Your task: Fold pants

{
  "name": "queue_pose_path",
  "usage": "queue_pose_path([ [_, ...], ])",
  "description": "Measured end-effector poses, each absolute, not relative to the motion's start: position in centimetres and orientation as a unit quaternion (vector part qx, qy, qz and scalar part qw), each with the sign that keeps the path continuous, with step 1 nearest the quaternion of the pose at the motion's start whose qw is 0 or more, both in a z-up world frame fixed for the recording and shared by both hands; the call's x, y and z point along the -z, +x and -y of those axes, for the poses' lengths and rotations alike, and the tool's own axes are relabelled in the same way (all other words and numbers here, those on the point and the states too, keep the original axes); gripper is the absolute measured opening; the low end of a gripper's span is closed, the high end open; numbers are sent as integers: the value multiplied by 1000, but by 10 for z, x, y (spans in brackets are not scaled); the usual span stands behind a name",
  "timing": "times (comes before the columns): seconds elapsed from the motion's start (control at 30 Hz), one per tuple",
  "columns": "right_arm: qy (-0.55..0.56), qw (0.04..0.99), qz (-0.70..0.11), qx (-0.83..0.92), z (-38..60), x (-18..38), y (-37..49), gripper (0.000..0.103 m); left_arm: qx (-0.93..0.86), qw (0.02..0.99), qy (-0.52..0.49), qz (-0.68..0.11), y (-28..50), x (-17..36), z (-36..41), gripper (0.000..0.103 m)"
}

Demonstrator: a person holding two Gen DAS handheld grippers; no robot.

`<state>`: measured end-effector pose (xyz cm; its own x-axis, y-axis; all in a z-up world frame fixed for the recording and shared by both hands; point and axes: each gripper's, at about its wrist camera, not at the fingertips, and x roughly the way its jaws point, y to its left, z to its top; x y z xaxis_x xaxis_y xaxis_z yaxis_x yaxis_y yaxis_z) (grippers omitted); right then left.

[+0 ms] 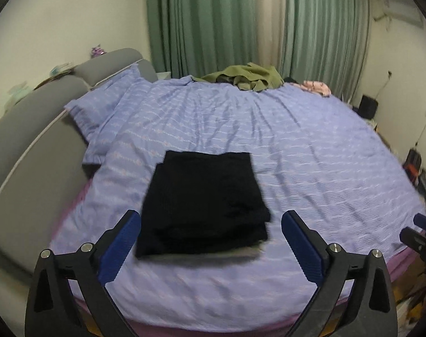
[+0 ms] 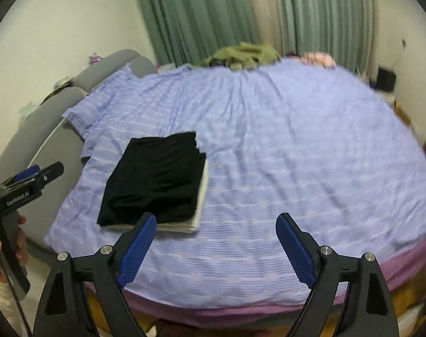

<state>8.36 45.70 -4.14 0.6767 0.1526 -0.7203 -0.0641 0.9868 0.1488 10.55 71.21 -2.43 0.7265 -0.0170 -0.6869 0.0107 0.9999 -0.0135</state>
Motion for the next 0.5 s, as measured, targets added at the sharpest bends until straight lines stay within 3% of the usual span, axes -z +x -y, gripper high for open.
queue_pose_path([
  [0.5, 69, 938, -339, -24, -331, -24, -45, 92, 44, 947, 44, -315, -26, -31, -564, 103],
])
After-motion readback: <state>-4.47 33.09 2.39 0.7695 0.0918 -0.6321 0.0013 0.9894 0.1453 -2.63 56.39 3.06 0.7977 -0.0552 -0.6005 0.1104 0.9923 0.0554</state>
